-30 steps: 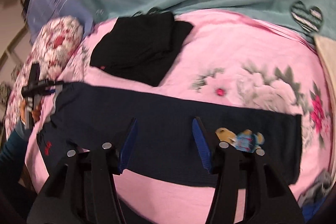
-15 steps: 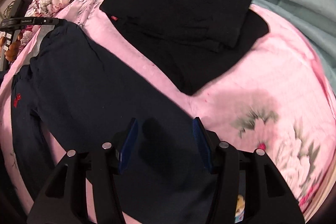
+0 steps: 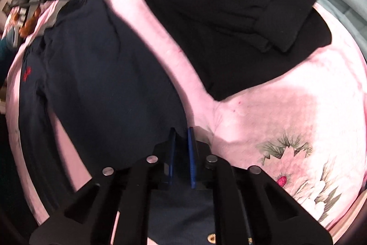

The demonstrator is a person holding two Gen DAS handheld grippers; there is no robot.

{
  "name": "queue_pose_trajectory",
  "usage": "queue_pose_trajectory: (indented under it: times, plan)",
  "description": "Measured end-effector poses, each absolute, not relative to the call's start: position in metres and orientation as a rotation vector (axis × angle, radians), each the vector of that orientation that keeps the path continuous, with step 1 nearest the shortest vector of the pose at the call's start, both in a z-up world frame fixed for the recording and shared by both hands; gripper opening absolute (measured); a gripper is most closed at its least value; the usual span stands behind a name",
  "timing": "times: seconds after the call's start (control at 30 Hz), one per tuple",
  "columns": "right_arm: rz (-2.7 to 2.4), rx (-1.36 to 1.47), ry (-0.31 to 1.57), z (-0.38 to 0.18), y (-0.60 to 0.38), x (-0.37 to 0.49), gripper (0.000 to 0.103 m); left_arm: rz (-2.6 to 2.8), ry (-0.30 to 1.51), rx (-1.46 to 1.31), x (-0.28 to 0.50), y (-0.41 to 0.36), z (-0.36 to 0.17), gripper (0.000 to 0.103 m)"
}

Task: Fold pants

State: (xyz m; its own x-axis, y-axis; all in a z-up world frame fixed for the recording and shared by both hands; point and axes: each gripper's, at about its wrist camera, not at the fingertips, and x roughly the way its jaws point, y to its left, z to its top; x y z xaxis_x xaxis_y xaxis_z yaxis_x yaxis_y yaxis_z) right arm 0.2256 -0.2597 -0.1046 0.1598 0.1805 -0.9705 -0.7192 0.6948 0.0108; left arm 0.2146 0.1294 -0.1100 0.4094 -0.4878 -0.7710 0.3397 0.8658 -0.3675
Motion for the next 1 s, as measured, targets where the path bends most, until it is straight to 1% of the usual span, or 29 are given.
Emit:
queue_pose_trajectory:
  times: [0.03,0.1,0.13,0.17,0.33,0.43,0.6,0.7,0.73,0.77,0.8,0.83,0.9,1.0]
  plan:
    - [0.679,-0.527,1.251,-0.103,-0.259,0.226,0.013,-0.519,1.018,-0.154,0.214,0.129,-0.109,0.019]
    - [0.677,-0.509,1.248,-0.101,-0.257,0.230,0.021,-0.520,1.000,-0.147,0.212,0.130,-0.106,0.018]
    - [0.671,-0.521,1.220,-0.099,-0.253,0.231,0.044,-0.522,0.991,-0.148,0.210,0.132,-0.103,0.016]
    - [0.672,-0.526,1.186,-0.096,-0.249,0.232,0.054,-0.524,0.982,-0.153,0.209,0.133,-0.100,0.015]
    - [0.733,-0.469,1.165,-0.101,-0.229,0.242,0.054,-0.552,0.896,-0.194,0.192,0.136,-0.072,0.012]
    - [0.775,-0.477,1.160,-0.105,-0.220,0.241,0.054,-0.614,0.809,-0.200,0.168,0.130,-0.053,0.012]
    - [0.805,-0.474,1.150,-0.106,-0.207,0.248,0.054,-0.688,0.740,-0.207,0.144,0.123,-0.036,0.012]
    - [0.814,-0.484,1.140,-0.109,-0.210,0.248,0.051,-0.732,0.677,-0.211,0.130,0.122,-0.026,0.012]
    - [0.813,-0.486,1.142,-0.107,-0.208,0.245,0.044,-0.739,0.656,-0.209,0.126,0.122,-0.023,0.012]
    - [0.813,-0.493,1.147,-0.107,-0.207,0.245,0.030,-0.742,0.648,-0.210,0.124,0.122,-0.021,0.012]
    - [0.808,-0.514,1.152,-0.107,-0.205,0.244,0.024,-0.743,0.649,-0.208,0.123,0.122,-0.020,0.012]
    - [0.802,-0.532,1.150,-0.107,-0.201,0.244,0.014,-0.734,0.652,-0.201,0.124,0.122,-0.021,0.012]
    - [0.775,-0.577,1.146,-0.108,-0.192,0.241,0.007,-0.705,0.680,-0.209,0.129,0.124,-0.026,0.012]
    - [0.751,-0.605,1.132,-0.104,-0.182,0.233,0.005,-0.675,0.696,-0.235,0.133,0.132,-0.031,0.012]
